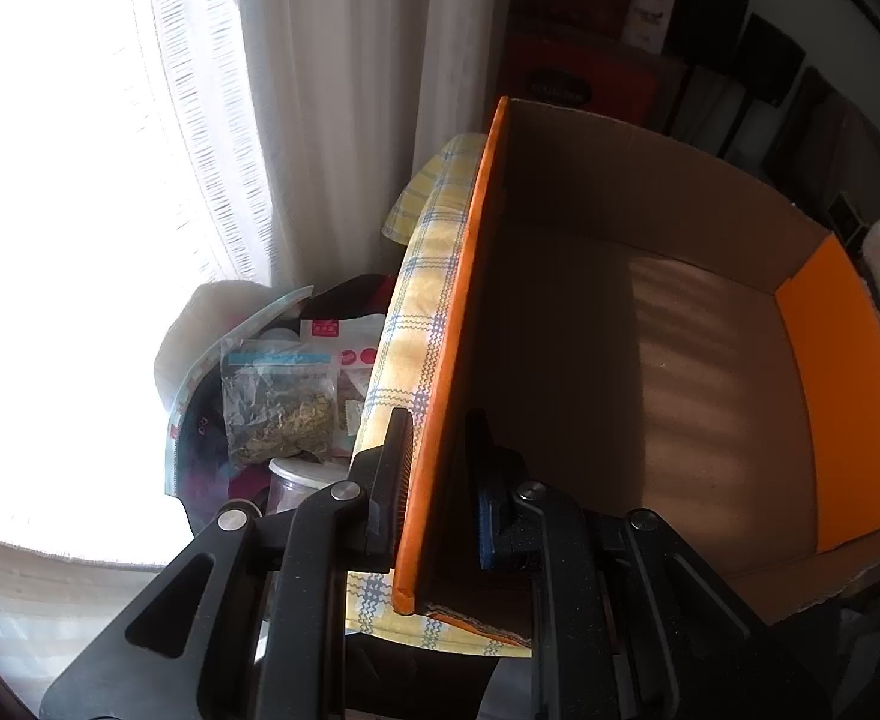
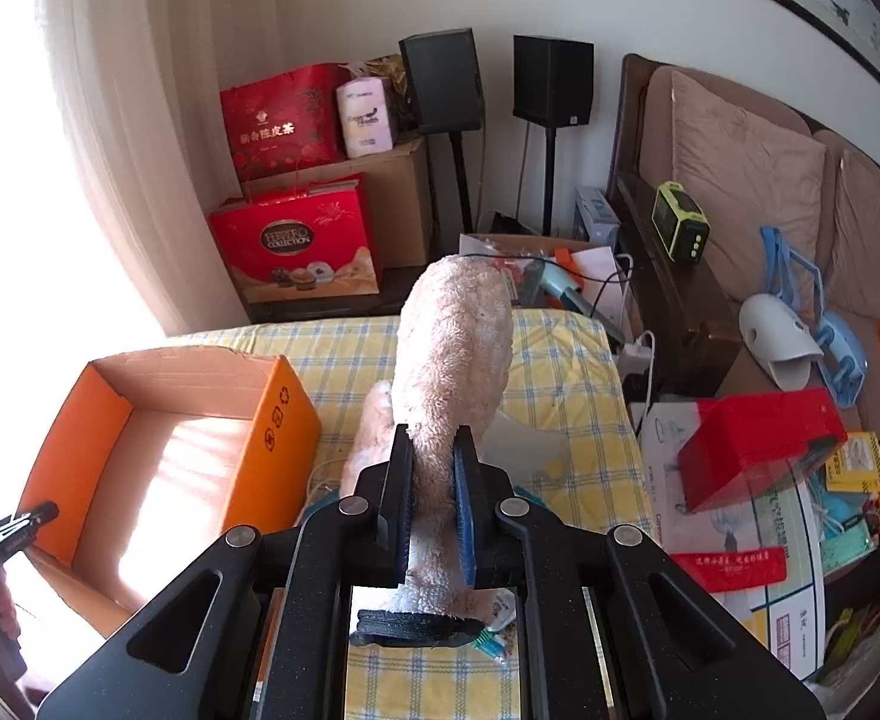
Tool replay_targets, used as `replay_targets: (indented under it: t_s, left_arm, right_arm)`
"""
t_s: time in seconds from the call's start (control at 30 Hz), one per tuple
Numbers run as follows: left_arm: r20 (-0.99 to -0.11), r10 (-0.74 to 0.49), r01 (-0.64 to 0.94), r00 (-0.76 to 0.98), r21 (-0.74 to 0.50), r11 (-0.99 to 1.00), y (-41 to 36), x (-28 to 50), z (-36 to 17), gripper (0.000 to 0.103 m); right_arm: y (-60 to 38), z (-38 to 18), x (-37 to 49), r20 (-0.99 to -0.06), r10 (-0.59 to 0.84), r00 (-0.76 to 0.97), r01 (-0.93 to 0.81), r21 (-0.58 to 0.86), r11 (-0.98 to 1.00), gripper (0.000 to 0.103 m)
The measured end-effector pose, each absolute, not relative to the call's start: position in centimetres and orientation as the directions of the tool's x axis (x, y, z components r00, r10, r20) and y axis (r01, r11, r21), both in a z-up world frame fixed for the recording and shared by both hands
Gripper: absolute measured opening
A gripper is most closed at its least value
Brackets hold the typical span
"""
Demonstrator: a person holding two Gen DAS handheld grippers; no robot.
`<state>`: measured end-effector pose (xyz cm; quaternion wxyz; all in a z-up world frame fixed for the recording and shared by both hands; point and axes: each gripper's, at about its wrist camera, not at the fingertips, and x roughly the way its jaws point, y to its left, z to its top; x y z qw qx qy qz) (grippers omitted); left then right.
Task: Organize objects
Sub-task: 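Lift the oven mitt with the right gripper and drop it into the box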
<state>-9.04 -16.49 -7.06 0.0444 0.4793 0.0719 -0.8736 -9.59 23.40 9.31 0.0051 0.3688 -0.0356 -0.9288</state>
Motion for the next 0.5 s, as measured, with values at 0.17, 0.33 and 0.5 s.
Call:
replay_targets:
  t_s: [0.17,0.33,0.5]
  left_arm:
    - [-0.844,-0.027,0.142,-0.536,-0.059,-0.988,-16.2,-9.0,-6.8,0.014]
    - [-0.843,-0.031,0.141,-0.537,-0.054,-0.989,-16.1,-8.9,-6.6,0.014]
    - [-0.844,-0.033,0.143,-0.535,-0.052,-0.988,-15.8,-8.7,-6.4,0.014]
  right_arm:
    - [21.5,11.9,-9.5,-0.650,-0.042,-0.759,0.020,0.041,-0.999,0.010]
    - [18.9,14.2,-9.6,-0.619,-0.083,-0.781,0.075,0.040,-0.996,0.010]
    - [15.4,16.0,-9.9,-0.590,-0.138,-0.796,0.138,0.046,-0.989,0.010]
